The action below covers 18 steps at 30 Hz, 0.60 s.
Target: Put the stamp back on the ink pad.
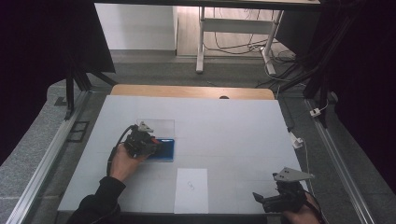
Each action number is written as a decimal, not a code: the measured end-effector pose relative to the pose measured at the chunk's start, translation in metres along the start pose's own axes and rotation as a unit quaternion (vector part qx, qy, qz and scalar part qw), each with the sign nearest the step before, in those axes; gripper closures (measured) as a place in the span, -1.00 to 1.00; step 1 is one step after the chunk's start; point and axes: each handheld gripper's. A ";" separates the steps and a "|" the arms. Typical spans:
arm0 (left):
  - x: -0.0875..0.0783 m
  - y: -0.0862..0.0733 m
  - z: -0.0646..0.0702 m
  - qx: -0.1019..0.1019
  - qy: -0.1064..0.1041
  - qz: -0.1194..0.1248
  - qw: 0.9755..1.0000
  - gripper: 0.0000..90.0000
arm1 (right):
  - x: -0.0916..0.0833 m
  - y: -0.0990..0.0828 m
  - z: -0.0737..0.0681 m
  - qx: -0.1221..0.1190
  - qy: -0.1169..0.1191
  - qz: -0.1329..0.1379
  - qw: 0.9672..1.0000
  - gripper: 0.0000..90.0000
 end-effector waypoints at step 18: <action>-0.002 0.000 0.001 -0.007 0.006 0.004 1.000 0.11 | 0.000 0.000 0.000 -0.002 -0.001 0.001 1.000 -0.99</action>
Point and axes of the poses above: each handheld gripper's, and its own axes: x roughly forward along the jaws, y roughly out of its top, z roughly to its right, and after that the axes turned 13 degrees about y, right-handed
